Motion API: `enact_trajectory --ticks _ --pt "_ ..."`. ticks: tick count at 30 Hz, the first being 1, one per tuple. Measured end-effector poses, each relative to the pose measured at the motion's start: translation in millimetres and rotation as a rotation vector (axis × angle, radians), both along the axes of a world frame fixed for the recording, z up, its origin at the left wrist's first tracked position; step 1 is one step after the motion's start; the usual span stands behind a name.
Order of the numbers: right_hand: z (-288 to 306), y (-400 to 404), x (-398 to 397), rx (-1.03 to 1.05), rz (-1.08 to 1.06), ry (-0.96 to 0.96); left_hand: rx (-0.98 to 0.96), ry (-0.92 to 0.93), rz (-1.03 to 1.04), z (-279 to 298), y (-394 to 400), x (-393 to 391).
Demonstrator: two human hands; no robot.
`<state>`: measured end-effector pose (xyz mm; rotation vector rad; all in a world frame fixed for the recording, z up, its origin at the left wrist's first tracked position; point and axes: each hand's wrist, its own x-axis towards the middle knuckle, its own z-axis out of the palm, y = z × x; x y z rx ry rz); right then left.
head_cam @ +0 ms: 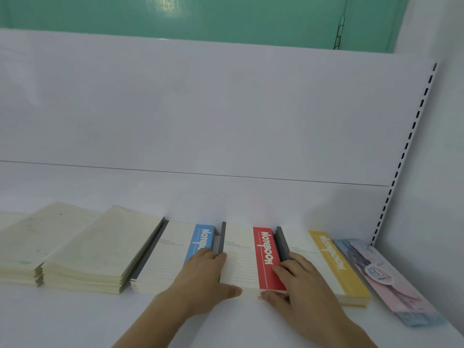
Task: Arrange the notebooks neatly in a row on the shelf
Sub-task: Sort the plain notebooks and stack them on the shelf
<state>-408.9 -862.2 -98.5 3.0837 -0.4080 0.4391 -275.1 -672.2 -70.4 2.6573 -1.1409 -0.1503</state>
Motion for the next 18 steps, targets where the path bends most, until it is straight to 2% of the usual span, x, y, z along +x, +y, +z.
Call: enact_trajectory --ticks 5,8,11,18 --pt "-1 -3 -2 0.041 0.032 -0.004 -0.052 -0.073 0.024 -6 6 -7" --pt "7 2 -4 0.095 0.019 -0.085 -0.157 -0.125 0.062 -8 14 -11" --pt "14 12 -1 0.071 0.034 -0.050 -0.275 -0.215 0.107 -7 25 -16" --pt "20 88 14 0.027 0.073 -0.084 -0.354 -0.307 0.157 -6 86 -17"
